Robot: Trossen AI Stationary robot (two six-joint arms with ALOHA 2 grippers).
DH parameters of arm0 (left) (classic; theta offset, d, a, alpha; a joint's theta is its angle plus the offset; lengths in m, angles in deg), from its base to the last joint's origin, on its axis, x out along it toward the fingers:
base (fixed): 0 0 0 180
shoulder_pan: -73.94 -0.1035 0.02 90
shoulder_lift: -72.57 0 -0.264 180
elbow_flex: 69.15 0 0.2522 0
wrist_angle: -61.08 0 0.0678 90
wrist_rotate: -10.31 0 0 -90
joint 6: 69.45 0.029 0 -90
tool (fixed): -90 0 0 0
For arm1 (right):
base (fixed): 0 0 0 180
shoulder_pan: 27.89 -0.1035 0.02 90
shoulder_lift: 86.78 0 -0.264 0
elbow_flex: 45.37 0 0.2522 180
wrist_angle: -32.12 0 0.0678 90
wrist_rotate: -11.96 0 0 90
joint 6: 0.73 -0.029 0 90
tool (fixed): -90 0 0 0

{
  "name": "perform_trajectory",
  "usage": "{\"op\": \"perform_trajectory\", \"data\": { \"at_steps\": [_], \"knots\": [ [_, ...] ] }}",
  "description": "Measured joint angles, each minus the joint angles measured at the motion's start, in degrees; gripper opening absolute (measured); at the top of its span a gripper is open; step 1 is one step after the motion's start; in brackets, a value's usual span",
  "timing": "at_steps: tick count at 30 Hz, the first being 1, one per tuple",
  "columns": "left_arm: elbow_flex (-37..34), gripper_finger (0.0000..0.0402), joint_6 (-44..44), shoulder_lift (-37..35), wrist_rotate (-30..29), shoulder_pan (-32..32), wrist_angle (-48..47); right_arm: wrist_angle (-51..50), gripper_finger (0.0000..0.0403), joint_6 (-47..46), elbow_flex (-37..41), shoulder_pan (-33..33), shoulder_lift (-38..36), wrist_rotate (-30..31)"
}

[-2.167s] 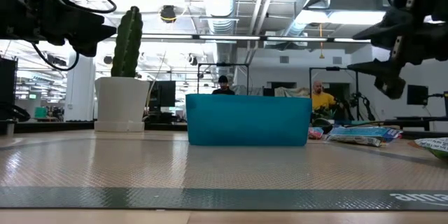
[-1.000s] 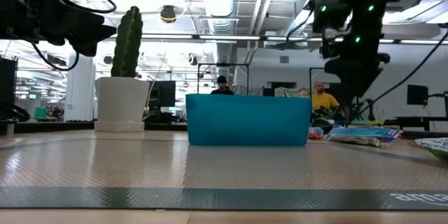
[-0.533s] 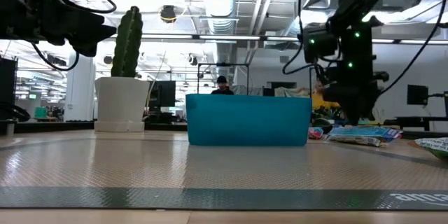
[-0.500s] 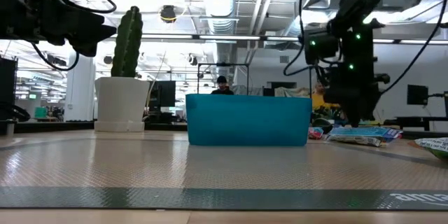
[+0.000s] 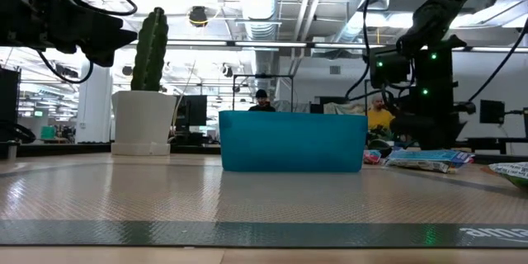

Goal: Pick and place Granola Bars by type
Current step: Put the red granola bar into the top transparent bin

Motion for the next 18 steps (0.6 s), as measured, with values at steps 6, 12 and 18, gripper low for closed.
{"op": "perform_trajectory", "data": {
  "at_steps": [6,12,18],
  "knots": [
    [0.02,0.0183,0.47,-0.02,-0.01,-0.02,0.00,1.92,0.0119,-1.43,1.07,-0.02,-0.15,-1.31],
    [0.01,0.0183,0.12,0.00,-0.01,-0.02,0.00,2.73,0.0069,-1.41,1.12,-0.14,-0.11,-2.06],
    [0.02,0.0183,-0.02,-0.02,0.00,-0.02,0.00,4.06,0.0054,-1.43,1.56,-0.38,-3.28,-3.18]
  ]
}}
